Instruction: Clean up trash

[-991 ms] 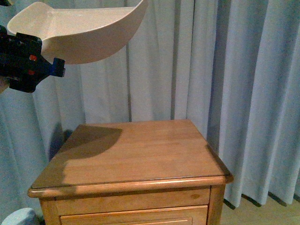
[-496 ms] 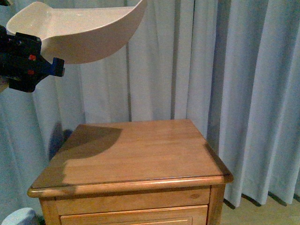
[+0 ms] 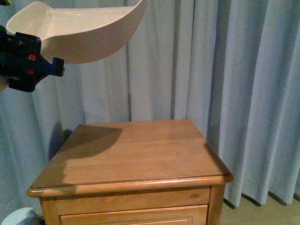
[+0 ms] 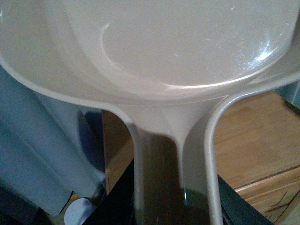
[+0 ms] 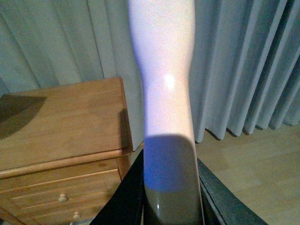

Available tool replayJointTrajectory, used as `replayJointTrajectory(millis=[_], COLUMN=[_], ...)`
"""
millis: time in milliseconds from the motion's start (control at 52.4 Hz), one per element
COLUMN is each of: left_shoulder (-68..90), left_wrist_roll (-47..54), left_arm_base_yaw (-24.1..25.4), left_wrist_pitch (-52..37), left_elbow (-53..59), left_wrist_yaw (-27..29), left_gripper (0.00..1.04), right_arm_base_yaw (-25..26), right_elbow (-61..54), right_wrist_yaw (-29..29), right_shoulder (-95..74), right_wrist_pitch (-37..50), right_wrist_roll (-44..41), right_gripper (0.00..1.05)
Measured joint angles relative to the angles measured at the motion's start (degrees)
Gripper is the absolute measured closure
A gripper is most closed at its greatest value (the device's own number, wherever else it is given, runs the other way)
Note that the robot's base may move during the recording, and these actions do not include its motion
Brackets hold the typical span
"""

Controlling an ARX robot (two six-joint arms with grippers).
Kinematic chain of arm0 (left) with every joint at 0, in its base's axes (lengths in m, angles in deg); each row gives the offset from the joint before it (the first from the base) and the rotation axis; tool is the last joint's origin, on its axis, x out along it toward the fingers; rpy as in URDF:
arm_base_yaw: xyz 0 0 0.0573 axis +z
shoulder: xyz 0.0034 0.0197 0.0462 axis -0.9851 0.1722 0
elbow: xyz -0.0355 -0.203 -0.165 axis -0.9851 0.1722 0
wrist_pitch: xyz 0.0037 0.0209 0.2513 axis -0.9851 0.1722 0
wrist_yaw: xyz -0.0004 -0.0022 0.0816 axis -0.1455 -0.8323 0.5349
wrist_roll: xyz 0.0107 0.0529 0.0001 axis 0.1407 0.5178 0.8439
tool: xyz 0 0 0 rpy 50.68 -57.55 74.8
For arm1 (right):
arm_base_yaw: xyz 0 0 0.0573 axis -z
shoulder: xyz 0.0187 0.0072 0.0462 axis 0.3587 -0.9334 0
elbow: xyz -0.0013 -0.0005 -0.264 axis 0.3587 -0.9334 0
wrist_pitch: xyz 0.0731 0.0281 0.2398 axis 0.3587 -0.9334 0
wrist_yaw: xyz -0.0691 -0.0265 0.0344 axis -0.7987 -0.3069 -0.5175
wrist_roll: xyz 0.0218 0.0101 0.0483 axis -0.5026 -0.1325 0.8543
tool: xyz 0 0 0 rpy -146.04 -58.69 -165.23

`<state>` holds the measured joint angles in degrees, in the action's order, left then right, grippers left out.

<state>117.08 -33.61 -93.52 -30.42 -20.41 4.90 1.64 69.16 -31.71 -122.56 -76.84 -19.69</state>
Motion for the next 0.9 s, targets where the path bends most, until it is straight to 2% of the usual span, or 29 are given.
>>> replayJointTrajectory(millis=[629,744,896], left_shoulder=[-0.24,-0.26,-0.26], left_wrist_roll=[-0.15,1.86,0.59], left_arm_base_yaw=[0.33,-0.59,0.04], left_wrist_pitch=[0.07,0.09,0.09], left_elbow=[0.04,0.07,0.07], left_wrist_yaw=[0.55,-2.56,0.39], left_gripper=[0.8,0.8,0.81], right_arm_base_yaw=[-0.13,-0.04,0.02], right_elbow=[-0.28,-0.55,-0.63], right_wrist_yaw=[0.52,0.22,0.04], right_shoulder=[-0.15,-0.15,-0.31], right_wrist_pitch=[-0.04,-0.07,-0.07], right_wrist_roll=[-0.2,-0.24,-0.28], right_gripper=[0.84,0.84,0.84])
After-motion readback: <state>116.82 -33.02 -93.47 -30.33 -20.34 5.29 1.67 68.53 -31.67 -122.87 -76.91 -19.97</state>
